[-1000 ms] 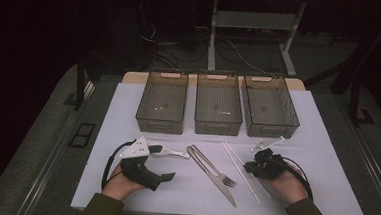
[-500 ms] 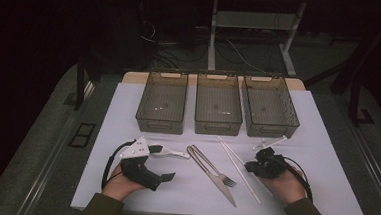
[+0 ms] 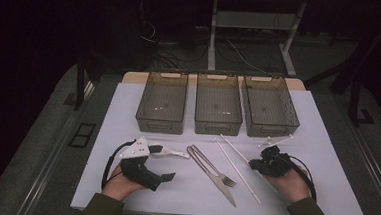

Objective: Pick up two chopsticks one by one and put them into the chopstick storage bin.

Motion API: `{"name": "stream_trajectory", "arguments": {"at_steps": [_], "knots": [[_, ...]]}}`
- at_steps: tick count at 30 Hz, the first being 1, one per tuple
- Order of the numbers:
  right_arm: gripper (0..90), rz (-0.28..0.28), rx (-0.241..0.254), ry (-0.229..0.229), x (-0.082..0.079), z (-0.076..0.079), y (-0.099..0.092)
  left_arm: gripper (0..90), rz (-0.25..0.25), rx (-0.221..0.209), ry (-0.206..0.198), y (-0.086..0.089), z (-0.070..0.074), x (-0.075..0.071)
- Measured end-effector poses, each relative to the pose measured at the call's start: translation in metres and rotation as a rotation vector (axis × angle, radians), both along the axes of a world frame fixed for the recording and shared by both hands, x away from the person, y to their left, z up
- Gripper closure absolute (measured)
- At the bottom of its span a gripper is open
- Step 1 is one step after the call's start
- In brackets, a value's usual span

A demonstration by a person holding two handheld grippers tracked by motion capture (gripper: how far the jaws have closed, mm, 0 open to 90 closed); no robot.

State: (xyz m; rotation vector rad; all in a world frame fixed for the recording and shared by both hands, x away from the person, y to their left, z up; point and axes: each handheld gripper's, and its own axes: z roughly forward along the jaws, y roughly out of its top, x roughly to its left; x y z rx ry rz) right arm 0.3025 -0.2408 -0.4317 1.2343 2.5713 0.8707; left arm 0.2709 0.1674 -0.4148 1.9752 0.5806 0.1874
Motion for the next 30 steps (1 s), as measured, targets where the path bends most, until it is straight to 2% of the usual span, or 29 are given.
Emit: {"name": "stream_trajectory", "arguments": {"at_steps": [10,12,17,20,30], "knots": [[84.9,0.006,0.063,0.009,-0.001,0.007,-0.007,0.0,0.0,-0.003,0.0,0.0,0.0,0.0],[84.9,0.007,0.065,-0.002,-0.001,0.008,-0.008,0.0,0.0,-0.003,-0.001,0.0,0.0,0.0],[84.9,0.013,0.102,-0.02,-0.002,0.016,-0.011,0.0,0.0,-0.001,-0.002,0.001,0.0,0.0],[84.9,0.015,0.118,-0.018,-0.002,0.019,-0.011,0.0,-0.001,0.001,-0.002,0.001,0.0,0.0],[84.8,0.022,0.153,-0.033,0.008,0.032,-0.008,0.0,0.005,0.0,0.004,0.001,0.0,0.001]]}}
